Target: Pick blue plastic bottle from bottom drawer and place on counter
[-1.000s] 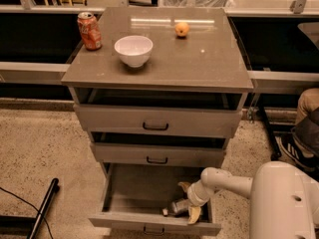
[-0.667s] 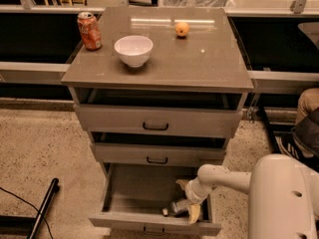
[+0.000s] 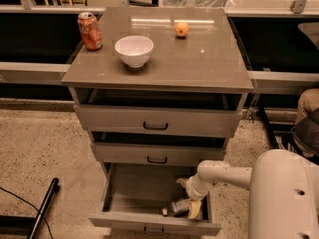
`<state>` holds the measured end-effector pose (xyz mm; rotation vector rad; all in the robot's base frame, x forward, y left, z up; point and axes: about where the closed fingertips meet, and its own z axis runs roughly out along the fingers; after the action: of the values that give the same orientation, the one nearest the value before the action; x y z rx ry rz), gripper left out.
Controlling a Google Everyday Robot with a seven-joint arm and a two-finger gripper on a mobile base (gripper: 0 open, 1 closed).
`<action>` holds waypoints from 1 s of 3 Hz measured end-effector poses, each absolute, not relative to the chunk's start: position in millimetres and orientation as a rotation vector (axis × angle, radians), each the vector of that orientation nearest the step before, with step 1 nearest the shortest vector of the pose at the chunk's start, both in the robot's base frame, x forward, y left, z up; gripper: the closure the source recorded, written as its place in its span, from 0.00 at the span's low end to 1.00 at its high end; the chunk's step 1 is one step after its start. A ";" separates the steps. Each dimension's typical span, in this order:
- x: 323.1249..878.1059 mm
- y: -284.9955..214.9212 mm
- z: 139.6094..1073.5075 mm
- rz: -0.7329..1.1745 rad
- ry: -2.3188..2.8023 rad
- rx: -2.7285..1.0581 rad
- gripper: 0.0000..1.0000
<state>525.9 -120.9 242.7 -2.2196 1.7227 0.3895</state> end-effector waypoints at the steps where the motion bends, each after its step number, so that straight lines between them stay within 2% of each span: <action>1: 534.5 -122.5 234.0 0.378 1.725 -2.210 0.27; 3: 530.5 -126.0 183.9 0.399 1.802 -2.249 0.32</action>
Offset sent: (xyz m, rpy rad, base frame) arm 0.0189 -0.0057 -0.0472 -0.0604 0.0207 -0.0193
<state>530.5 -126.0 183.9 -2.2488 1.8018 0.3995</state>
